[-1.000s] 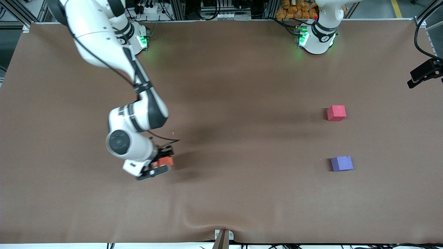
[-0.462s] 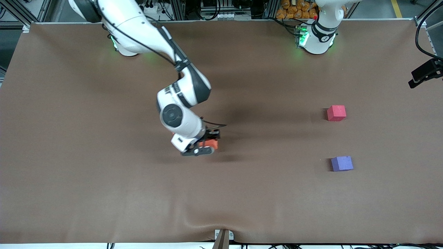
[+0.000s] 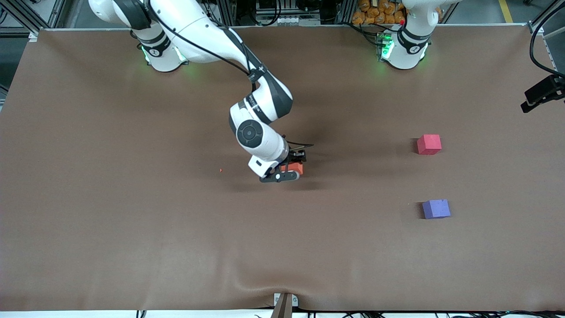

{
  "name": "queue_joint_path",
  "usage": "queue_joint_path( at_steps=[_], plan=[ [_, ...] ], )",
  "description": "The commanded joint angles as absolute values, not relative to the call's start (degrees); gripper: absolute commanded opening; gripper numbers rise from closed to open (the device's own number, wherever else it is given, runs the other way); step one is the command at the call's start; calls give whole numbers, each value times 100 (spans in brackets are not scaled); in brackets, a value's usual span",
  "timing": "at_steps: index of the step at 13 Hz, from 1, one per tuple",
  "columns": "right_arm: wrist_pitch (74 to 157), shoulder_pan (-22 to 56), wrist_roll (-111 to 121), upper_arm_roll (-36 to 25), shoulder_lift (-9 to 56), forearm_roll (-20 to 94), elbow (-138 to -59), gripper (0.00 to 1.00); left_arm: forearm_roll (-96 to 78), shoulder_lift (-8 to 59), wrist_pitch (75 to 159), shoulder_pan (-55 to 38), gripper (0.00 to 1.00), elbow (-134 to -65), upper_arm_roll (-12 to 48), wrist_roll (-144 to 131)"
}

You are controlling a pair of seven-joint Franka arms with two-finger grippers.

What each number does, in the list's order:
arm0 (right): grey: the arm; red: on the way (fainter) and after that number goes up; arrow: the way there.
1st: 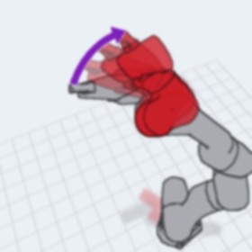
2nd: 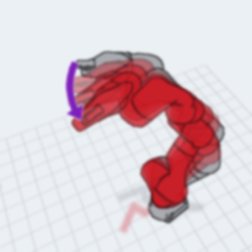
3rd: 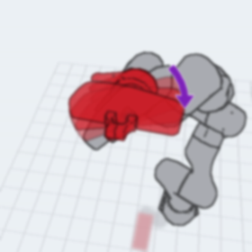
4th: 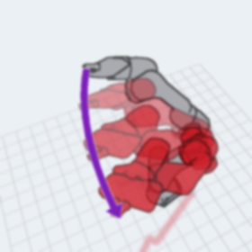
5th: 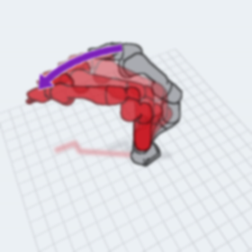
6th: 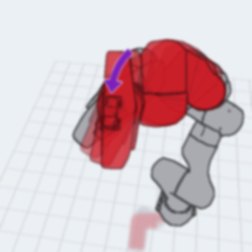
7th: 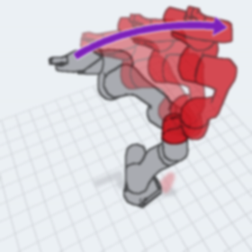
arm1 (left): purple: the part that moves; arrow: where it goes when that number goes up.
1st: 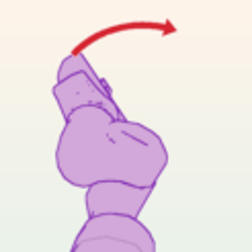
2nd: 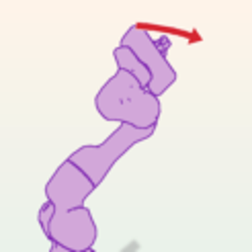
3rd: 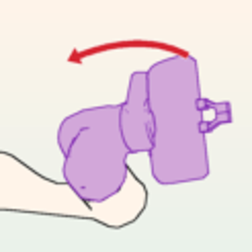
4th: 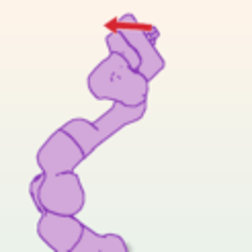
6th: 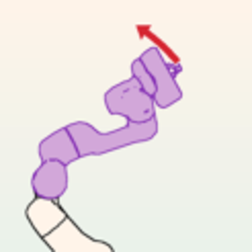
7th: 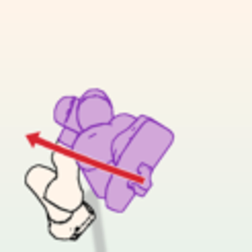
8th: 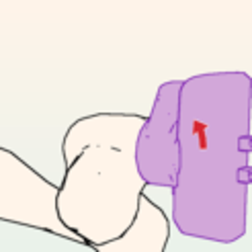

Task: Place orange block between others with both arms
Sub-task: 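Carry the orange cube with the right gripper toward the table middle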

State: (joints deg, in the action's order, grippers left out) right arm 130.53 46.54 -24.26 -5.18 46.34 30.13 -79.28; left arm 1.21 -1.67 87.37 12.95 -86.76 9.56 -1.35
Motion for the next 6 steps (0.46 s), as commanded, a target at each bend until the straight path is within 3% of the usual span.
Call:
queue_joint_path(
  at_steps=[1,6],
  plan=[
    [13358,4816,-2496,-580,4711,3471,-7919,67,79,-211,8692,1362,100,-8666,993,-70],
    [13535,5045,-2505,-580,4860,3612,-7910,74,88,-211,8701,1362,100,-8657,1002,-70]
  ],
)
